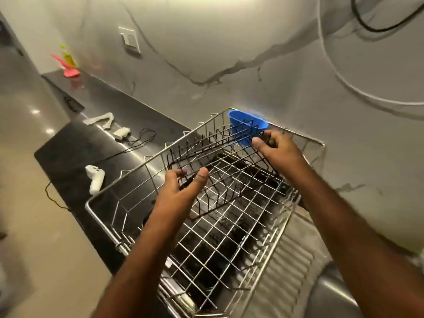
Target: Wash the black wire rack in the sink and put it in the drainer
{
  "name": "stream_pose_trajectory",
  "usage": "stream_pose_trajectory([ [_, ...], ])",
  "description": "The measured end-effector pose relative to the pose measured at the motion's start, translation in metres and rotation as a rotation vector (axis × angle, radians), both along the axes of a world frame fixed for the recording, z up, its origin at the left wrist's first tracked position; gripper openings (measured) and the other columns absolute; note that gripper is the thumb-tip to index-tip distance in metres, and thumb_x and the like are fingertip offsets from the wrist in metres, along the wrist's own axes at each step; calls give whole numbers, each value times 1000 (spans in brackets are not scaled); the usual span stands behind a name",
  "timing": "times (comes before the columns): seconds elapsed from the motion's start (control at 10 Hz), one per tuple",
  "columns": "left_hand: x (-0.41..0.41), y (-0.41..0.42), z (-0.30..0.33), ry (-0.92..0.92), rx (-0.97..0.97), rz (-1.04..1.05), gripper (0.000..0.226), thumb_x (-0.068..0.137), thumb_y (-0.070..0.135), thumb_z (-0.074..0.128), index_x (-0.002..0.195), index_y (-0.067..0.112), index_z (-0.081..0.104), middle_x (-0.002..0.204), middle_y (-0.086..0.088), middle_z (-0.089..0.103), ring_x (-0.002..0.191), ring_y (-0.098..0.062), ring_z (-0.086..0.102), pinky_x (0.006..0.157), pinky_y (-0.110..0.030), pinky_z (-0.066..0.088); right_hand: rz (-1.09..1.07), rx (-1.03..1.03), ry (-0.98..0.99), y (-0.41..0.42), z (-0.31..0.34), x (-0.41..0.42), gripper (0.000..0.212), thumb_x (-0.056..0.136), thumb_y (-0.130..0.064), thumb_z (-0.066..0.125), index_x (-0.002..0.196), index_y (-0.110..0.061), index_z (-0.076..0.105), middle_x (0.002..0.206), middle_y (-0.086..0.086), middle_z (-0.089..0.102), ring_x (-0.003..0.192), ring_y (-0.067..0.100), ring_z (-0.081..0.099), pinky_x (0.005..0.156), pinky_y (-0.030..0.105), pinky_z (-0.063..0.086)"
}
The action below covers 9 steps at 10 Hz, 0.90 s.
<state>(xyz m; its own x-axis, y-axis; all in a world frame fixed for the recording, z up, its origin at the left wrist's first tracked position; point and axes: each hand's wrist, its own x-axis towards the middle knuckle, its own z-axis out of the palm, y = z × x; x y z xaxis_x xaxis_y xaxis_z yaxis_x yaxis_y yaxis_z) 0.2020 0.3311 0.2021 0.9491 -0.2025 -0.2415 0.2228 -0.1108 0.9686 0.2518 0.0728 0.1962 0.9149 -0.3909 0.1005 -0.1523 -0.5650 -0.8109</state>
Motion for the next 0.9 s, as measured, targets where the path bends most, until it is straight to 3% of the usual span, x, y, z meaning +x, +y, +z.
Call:
stream_pose_trajectory([
  [0.1, 9, 3, -10, 192, 8, -40, 89, 71, 59, 75, 142, 21, 37, 151, -13, 43, 133, -32, 48, 109, -48, 35, 117, -5, 173, 5, -15, 28, 57, 92, -52, 62, 139, -22, 51, 130, 3, 61, 111, 20, 59, 96, 40, 50],
  [0.2, 13, 5, -21, 289, -23, -44, 109, 66, 61, 79, 152, 20, 27, 158, -17, 37, 140, -34, 42, 118, -58, 31, 221, -94, 333, 7, -25, 50, 60, 94, -54, 58, 142, -19, 48, 135, 8, 56, 115, 22, 56, 93, 37, 47],
  [0.3, 15, 5, -26, 383, 38, -101, 120, 60, 69, 81, 152, 13, 28, 156, -17, 40, 141, -36, 42, 117, -60, 33, 306, -136, 434, 7, -33, 64, 66, 94, -51, 60, 149, -18, 40, 149, 11, 45, 131, 27, 49, 106, 42, 42],
  [0.5, 14, -3, -32, 510, 91, -201, 112, 66, 59, 75, 154, 9, 27, 159, -16, 36, 142, -31, 38, 116, -53, 35, 396, -282, 535, 3, -47, 68, 69, 97, -42, 59, 154, -16, 30, 159, 9, 32, 143, 27, 37, 113, 42, 34],
  [0.7, 11, -5, -33, 501, 119, -273, 103, 72, 60, 72, 153, 10, 32, 157, -14, 40, 132, -27, 45, 117, -52, 33, 393, -359, 601, 3, -50, 63, 67, 95, -41, 63, 149, -10, 38, 151, 12, 44, 135, 26, 46, 111, 40, 41],
  [0.8, 8, -6, -34, 442, 174, -315, 110, 69, 70, 68, 155, 11, 32, 161, -14, 35, 142, -31, 41, 120, -51, 31, 386, -332, 578, 4, -42, 57, 65, 96, -38, 62, 149, -11, 38, 150, 12, 46, 134, 26, 48, 110, 41, 42],
  [0.9, 0, -10, -30, 294, 274, -314, 103, 75, 75, 60, 153, 13, 33, 163, -17, 28, 139, -31, 44, 119, -48, 34, 360, -368, 514, 7, -30, 43, 64, 96, -38, 61, 150, -13, 37, 150, 11, 46, 134, 26, 48, 108, 41, 43],
])
